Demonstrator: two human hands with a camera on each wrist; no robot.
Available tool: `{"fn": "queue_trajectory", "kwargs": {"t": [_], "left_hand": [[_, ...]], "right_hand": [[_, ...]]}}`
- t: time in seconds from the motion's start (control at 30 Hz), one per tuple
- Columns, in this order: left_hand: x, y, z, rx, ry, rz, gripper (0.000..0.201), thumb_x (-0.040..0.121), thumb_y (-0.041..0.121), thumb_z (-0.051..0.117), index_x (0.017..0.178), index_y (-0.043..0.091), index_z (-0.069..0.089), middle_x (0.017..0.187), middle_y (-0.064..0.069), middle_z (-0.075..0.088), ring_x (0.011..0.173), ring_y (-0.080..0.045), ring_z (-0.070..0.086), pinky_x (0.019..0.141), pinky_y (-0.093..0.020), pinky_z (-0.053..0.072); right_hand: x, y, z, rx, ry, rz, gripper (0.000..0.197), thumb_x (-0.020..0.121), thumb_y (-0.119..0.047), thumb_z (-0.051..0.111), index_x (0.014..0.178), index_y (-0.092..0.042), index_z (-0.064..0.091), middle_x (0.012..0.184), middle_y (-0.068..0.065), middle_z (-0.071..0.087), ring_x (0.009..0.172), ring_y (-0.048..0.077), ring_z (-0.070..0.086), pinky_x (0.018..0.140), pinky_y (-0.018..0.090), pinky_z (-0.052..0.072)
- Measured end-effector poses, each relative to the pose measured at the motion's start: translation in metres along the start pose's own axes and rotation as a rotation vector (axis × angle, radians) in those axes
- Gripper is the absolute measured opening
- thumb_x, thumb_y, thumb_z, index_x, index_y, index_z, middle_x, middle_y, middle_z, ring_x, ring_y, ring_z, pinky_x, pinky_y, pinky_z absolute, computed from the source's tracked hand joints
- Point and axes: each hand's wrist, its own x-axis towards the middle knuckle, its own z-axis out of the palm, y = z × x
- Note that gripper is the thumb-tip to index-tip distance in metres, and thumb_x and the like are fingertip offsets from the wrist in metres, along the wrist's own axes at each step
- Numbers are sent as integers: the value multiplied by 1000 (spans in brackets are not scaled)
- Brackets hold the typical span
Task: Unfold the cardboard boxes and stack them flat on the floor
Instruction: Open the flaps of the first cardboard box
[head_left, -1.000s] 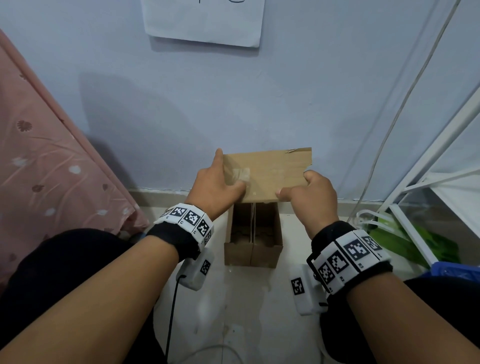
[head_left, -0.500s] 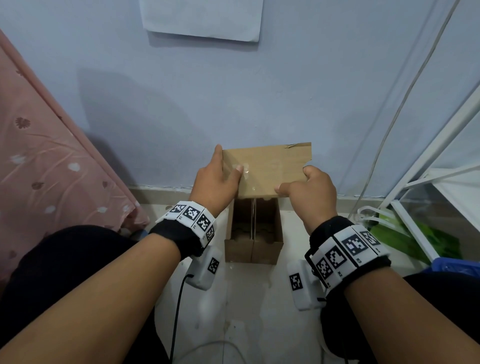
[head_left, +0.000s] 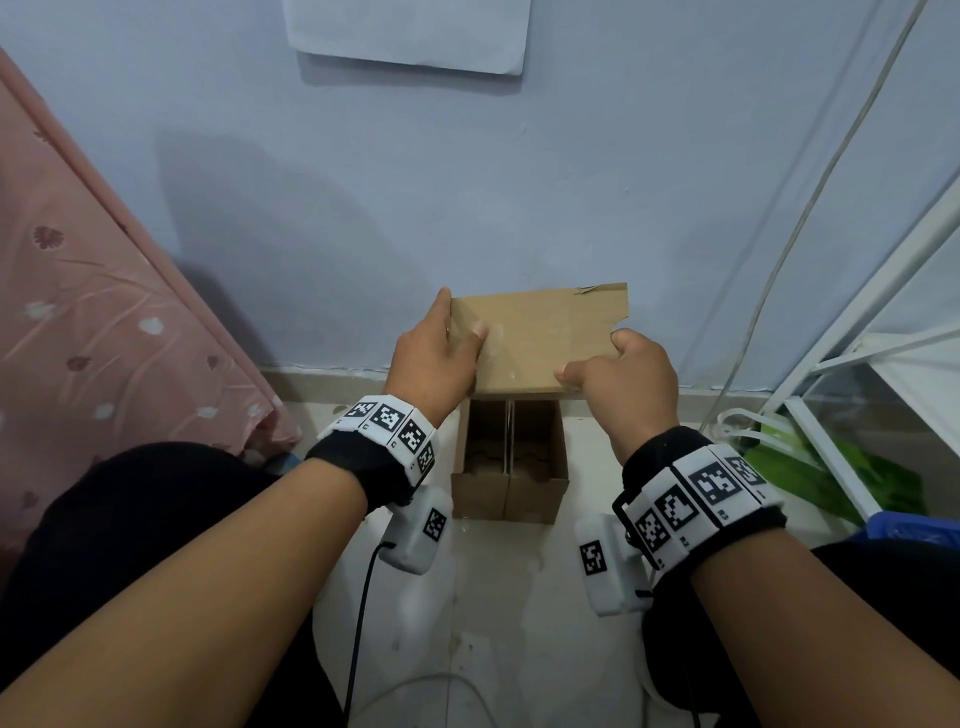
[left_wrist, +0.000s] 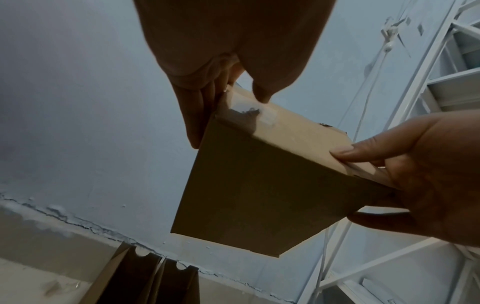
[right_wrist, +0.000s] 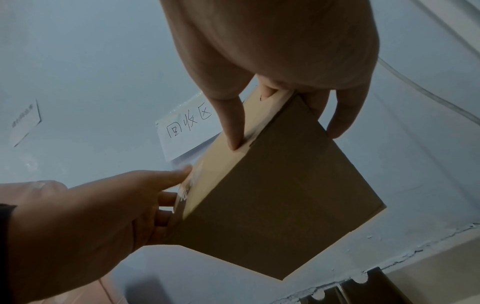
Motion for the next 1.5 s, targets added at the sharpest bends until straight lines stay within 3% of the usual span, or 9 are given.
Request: {"fn": "queue_trajectory", "kwargs": {"t": [0.13,0.27,0.5,0.67,0.8,0.87,0.93,1.17,1.5], "left_hand": [[-2,0,2,-16,21,-13,98,78,61,76,157,21,31,144,-3,57,132,-23,53,110,-37,44],[1,-3,4,5,40,-7,84,81,56,74,150,20,41,129,-3,66,117,-25,62,102,-41,50],[1,0,2,-21,52,-36,72,96,53,58,157,22,35,147,-4,55,135,-22,51,113,-37,40],[-1,-2,5,-40,54,-54,92,80,58,74,155,22,36,142,0,59,132,-20,53,111,-36,43],[2,-5,5,-77,64,-47,83,86,50,73,156,25,37,141,1,61,129,-19,55,111,-38,44],[1,-3,5,-92,56,-42,80,88,48,71,156,26,36,144,1,59,131,-19,55,112,-39,43],[0,-1,4,-97,51,-38,76,93,41,68,158,27,32,150,1,53,137,-18,50,116,-34,38],[-4,7,-2,-161,67,1,58,95,38,64,150,31,46,148,7,54,135,-12,50,114,-31,40],[-5,10,-12,-175,60,-104,85,82,47,76,155,31,34,131,-3,62,119,-17,60,107,-38,48]], "right_hand": [[-1,1,4,-21,0,-11,74,55,-43,73,124,-17,62,124,-1,67,114,25,63,94,48,55],[0,2,6,-28,-16,10,61,55,-42,73,108,-18,60,126,3,66,115,28,62,94,50,55],[0,2,1,1,-8,-2,78,71,-32,79,142,-14,52,146,0,54,133,25,51,107,46,46],[-3,1,3,-33,-24,-21,49,70,-31,77,114,-16,64,118,-3,65,107,23,61,91,42,52],[-1,5,5,18,-31,3,52,71,-30,78,118,-14,64,116,-3,64,108,22,59,94,39,49],[2,6,6,28,-23,8,26,66,-28,78,79,-18,57,89,-2,61,89,26,57,82,38,47],[3,5,6,71,-57,10,36,63,-24,77,68,-20,42,84,-2,56,81,27,56,76,38,50],[8,-6,-9,447,-199,219,21,76,-11,84,88,-6,68,96,11,76,95,30,72,96,49,55],[7,-8,-7,415,-354,212,47,71,-1,84,114,-3,67,101,13,77,89,31,75,76,45,62]]}}
